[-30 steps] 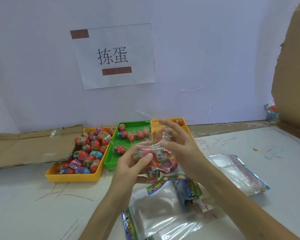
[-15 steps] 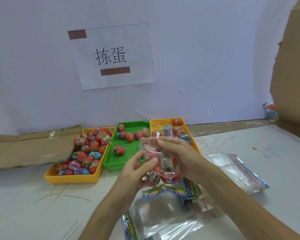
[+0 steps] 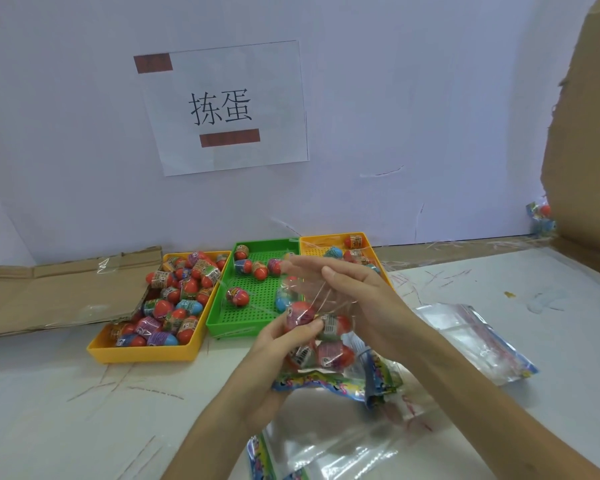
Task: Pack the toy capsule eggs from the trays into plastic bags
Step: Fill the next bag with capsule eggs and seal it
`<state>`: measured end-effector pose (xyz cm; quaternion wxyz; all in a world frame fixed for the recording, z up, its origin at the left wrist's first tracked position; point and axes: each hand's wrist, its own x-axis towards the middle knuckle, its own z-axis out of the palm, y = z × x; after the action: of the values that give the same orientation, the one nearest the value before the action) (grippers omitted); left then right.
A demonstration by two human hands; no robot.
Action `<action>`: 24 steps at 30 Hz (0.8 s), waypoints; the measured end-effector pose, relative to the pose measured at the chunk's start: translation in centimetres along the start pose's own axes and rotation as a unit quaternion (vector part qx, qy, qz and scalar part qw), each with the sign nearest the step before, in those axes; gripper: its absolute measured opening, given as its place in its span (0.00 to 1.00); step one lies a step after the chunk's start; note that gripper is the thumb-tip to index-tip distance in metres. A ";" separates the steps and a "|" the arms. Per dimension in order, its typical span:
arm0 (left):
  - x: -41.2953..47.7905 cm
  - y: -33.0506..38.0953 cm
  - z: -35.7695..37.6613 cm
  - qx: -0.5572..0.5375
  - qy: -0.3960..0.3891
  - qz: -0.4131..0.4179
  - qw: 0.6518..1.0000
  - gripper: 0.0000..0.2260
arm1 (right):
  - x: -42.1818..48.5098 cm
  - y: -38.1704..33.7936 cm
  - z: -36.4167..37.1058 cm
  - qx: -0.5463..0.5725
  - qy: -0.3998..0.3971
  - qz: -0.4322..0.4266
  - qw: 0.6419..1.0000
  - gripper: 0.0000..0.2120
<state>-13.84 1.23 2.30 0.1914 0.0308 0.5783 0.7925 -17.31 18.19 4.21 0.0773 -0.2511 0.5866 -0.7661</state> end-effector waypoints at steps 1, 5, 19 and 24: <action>0.0 0.1 -0.1 -0.010 -0.010 -0.005 1.000 0.12 | -0.1 -0.1 0.0 -0.007 -0.012 -0.004 1.000 0.17; 0.2 0.2 -0.5 -0.020 -0.016 -0.015 1.000 0.11 | -0.1 -0.1 0.0 -0.057 -0.051 -0.014 0.997 0.17; 0.9 0.4 -1.5 -0.037 -0.014 -0.073 0.996 0.10 | -0.5 -0.2 0.6 -0.292 -0.167 -0.014 0.942 0.16; 0.4 0.8 -1.9 -0.078 -0.030 -0.077 0.993 0.09 | -0.6 -0.2 0.5 -0.312 -0.195 -0.028 0.930 0.16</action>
<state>-14.96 -0.57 2.37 0.2714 -0.0049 0.5091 0.8168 -16.54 18.08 4.34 0.0860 -0.4232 0.7620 -0.4826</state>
